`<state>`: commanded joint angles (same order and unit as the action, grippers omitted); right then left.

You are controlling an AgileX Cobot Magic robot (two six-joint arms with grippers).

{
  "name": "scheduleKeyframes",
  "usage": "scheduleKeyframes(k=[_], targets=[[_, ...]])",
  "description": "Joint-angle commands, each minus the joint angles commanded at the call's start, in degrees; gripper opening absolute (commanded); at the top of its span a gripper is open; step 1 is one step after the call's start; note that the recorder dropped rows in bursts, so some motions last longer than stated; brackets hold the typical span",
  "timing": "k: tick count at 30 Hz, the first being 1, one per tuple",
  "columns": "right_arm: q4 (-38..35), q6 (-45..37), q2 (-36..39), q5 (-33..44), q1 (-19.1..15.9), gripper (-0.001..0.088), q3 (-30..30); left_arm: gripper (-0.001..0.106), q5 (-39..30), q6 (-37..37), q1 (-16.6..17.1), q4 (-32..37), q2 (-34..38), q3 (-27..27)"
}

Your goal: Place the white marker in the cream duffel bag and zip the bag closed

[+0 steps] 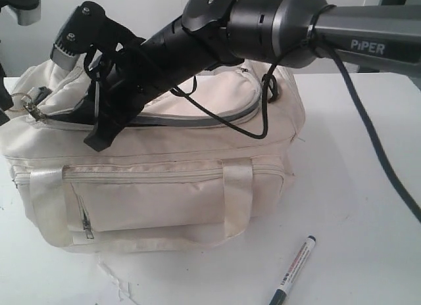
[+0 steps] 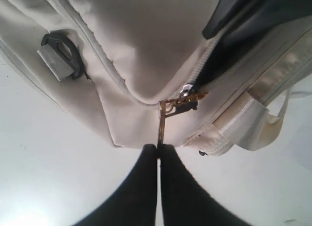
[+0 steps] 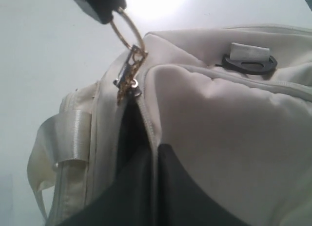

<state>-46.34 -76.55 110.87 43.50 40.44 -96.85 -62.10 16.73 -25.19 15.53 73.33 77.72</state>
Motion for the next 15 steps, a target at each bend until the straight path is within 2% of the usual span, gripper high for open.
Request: scheduleKeyframes(k=[15], targets=[[2.8,0.6,-2.1,0.1,0.0,0.0,0.0,0.0,-0.9,-0.2,0.0,3.5,0.0,0.0]])
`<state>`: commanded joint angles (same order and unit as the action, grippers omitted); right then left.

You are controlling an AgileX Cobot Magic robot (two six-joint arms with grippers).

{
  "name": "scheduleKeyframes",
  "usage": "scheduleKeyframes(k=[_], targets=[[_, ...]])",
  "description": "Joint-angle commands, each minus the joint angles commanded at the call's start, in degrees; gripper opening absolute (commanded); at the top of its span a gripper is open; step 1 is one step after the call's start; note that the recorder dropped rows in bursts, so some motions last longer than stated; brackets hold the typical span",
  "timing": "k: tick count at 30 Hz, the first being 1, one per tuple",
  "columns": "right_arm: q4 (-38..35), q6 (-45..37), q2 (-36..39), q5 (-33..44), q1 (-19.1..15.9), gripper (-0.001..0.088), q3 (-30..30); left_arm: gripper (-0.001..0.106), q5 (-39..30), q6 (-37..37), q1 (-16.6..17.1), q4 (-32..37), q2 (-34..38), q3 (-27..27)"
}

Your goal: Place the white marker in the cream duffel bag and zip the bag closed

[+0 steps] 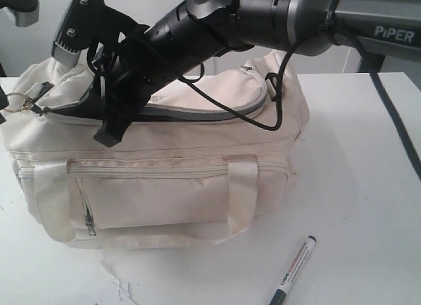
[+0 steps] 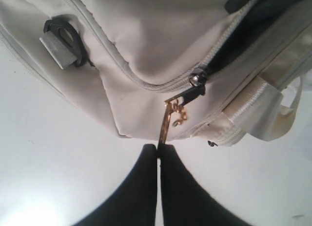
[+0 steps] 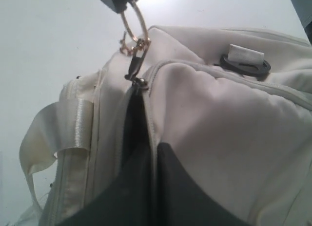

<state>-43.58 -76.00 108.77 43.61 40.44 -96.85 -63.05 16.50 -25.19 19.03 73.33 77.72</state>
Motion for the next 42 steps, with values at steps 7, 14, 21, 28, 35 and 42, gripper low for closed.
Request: scheduleKeyframes(k=[7,14,21,28,35,42], targets=[[2.3,2.4,0.0,-0.4,-0.5,0.0,0.0,0.0,-0.9,0.0,0.0,2.9,0.0,0.0],[2.3,2.4,0.0,-0.4,-0.5,0.0,0.0,0.0,-0.4,0.0,0.0,3.5,0.0,0.0],[2.3,2.4,0.0,-0.2,-0.5,0.0,0.0,0.0,0.3,0.6,3.9,-0.6,0.1,0.0],[2.3,2.4,0.0,-0.2,-0.5,0.0,0.0,0.0,-0.1,2.0,6.0,-2.1,0.1,0.0],[2.3,1.6,-0.1,-0.7,-0.5,0.0,0.0,0.0,-0.7,3.8,9.0,-5.2,0.1,-0.3],[2.3,1.3,-1.5,-2.0,-0.5,0.0,0.0,0.0,4.2,4.3,9.1,-5.1,0.7,-4.8]])
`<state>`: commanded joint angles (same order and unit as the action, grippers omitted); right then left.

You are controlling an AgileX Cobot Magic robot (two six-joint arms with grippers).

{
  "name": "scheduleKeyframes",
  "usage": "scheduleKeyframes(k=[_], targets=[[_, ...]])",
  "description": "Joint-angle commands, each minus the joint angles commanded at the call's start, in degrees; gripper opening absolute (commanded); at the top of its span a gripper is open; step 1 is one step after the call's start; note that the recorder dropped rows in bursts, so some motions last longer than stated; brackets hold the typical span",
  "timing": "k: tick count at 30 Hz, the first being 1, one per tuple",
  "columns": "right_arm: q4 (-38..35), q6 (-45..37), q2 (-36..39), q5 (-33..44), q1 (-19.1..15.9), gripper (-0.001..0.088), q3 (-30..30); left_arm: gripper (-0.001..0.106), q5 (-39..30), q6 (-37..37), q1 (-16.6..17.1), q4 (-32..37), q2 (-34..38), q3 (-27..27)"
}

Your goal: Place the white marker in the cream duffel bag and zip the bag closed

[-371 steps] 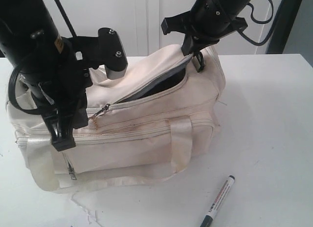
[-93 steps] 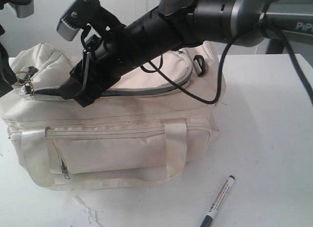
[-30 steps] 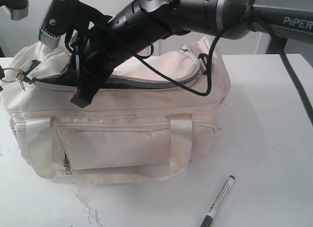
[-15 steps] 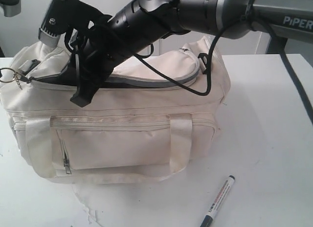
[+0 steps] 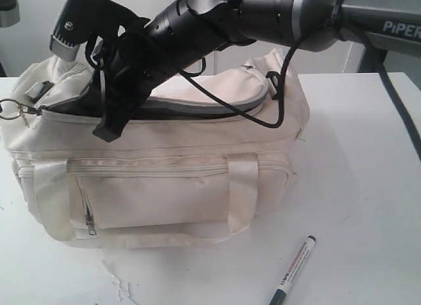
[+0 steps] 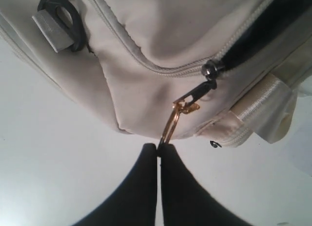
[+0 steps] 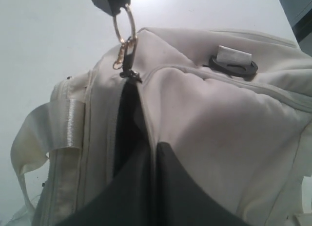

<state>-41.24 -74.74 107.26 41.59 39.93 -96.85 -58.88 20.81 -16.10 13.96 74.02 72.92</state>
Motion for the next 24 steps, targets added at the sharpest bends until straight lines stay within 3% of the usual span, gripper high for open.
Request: scheduleKeyframes(k=[8,13,20,24], targets=[[2.9,0.0,-0.4,2.1,0.0,0.0,0.0,0.0,5.2,-2.2,1.0,3.5,0.1,-0.9],[2.9,0.0,-0.5,2.0,0.0,0.0,0.0,0.0,6.1,-3.0,4.0,1.7,0.1,-0.9],[3.8,0.0,-0.5,1.5,0.0,0.0,0.0,0.0,5.6,0.3,4.1,-3.7,0.1,-0.9],[7.0,0.5,-0.5,1.5,0.0,0.0,0.0,0.0,5.5,0.9,4.1,-1.8,0.1,-0.9]])
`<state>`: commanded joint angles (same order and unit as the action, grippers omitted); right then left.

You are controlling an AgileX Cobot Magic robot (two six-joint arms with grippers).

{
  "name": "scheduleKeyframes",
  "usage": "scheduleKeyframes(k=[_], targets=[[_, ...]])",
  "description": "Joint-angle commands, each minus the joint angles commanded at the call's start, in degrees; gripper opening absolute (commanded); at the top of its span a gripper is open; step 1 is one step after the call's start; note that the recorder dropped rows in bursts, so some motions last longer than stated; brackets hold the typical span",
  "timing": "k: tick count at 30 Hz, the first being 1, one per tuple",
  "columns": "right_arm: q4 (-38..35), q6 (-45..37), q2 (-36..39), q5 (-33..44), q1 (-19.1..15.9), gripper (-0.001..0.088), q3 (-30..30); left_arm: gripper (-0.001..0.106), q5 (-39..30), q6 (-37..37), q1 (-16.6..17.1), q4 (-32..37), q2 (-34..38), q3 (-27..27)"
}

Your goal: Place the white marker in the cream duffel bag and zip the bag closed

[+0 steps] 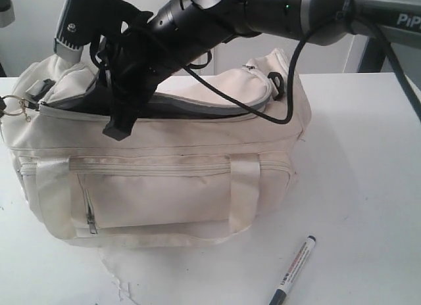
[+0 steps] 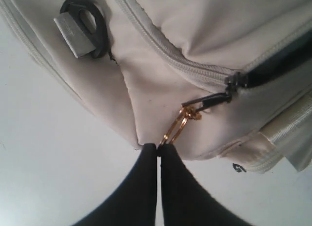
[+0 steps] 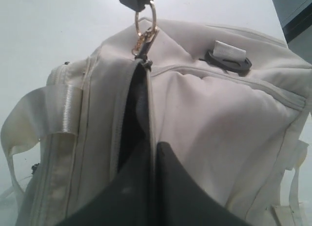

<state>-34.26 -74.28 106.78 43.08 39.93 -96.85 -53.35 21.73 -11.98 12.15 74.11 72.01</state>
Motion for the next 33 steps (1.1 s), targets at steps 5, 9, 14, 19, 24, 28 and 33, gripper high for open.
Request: scheduleKeyframes(k=[5,9,14,19,24,28,33], targets=[[0.2,0.1,0.0,-0.5,-0.1,0.0,0.0,0.0,0.6,-0.5,0.0,-4.5,0.0,0.0],[-0.7,2.6,-0.1,-0.8,0.0,0.0075,0.0,0.0,0.9,1.5,0.0,-9.3,0.0,0.0],[-2.3,5.5,-1.3,1.0,0.0,0.0369,0.0,0.0,1.0,1.6,0.0,-13.6,0.0,0.0],[-6.2,13.6,-4.9,4.5,0.0,0.0458,0.0,0.0,1.2,1.6,0.0,-13.6,0.0,0.0],[-13.0,13.5,-4.4,14.6,1.1,0.0448,0.3,0.0,1.5,1.6,0.0,-13.6,0.0,0.0],[-10.7,13.0,-0.6,12.7,1.7,0.0448,0.3,0.0,1.6,1.6,0.0,-13.6,0.0,0.0],[-10.9,12.4,2.1,4.9,1.7,0.0448,0.3,0.0,1.6,1.6,0.0,-13.7,0.0,0.0]])
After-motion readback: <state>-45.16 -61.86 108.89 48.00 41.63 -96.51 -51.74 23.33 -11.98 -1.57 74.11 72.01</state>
